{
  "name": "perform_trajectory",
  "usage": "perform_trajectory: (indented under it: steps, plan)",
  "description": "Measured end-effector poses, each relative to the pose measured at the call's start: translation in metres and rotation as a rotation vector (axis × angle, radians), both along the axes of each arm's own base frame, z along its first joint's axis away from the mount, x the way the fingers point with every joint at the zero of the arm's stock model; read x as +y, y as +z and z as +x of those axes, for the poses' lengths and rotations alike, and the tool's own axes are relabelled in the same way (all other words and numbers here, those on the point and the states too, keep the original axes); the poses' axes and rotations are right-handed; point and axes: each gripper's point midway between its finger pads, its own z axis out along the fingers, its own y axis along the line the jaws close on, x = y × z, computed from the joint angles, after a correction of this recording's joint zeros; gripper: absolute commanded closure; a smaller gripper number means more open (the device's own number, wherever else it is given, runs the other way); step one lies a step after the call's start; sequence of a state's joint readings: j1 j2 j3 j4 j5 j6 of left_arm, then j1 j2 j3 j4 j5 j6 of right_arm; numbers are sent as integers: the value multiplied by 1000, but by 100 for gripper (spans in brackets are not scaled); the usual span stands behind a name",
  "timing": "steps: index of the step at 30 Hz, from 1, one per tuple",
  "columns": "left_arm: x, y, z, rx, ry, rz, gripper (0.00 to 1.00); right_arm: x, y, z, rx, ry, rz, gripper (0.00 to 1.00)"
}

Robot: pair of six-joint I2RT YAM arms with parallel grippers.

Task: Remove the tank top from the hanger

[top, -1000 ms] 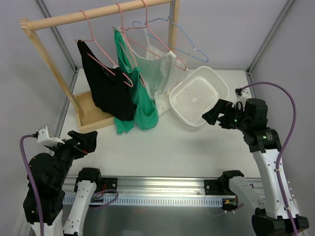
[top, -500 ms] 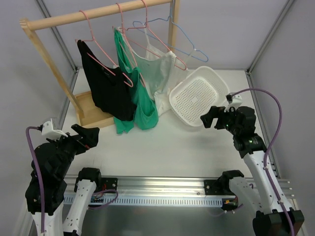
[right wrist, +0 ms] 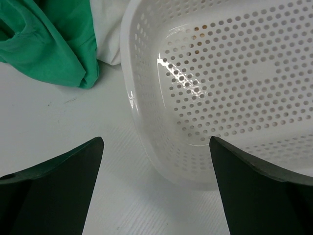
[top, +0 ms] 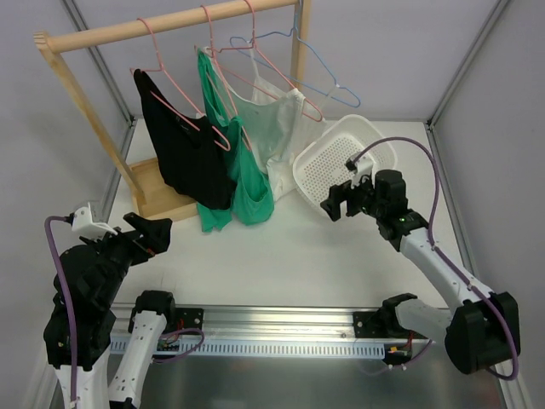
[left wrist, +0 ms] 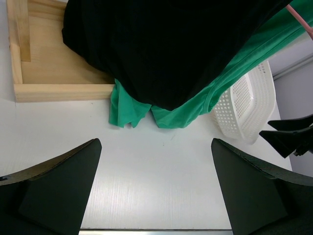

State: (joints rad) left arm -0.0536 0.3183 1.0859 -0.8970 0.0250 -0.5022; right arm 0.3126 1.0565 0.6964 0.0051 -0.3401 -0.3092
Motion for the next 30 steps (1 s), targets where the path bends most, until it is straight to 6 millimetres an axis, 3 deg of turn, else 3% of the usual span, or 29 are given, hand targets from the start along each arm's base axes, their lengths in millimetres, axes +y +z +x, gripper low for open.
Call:
perform_trajectory:
  steps: [12, 15, 18, 19, 22, 24, 28, 30]
  plan:
    - [2, 6, 0, -16, -4, 36, 1, 51, -32, 17, 92, 151, -26, 9]
    - [3, 7, -1, -18, -4, 42, 1, 60, -41, 18, 109, 173, -38, 15]
    - [4, 8, -1, -22, 1, 49, 1, 65, -51, 18, 121, 186, -66, 40]
    - [5, 8, -1, -23, 5, 51, 1, 65, -56, 19, 128, 182, -79, 54]
    - [7, 9, 0, -24, 17, 59, 1, 63, -66, 27, 143, 160, -113, 71]
    - [8, 10, 1, -24, 18, 69, 1, 62, -72, 31, 150, 152, -126, 75]
    - [9, 12, 3, -19, 15, 86, 1, 61, -68, 38, 112, 142, -151, 96]
    - [9, 11, 4, -14, 14, 92, 1, 59, -69, 41, 104, 130, -164, 99]
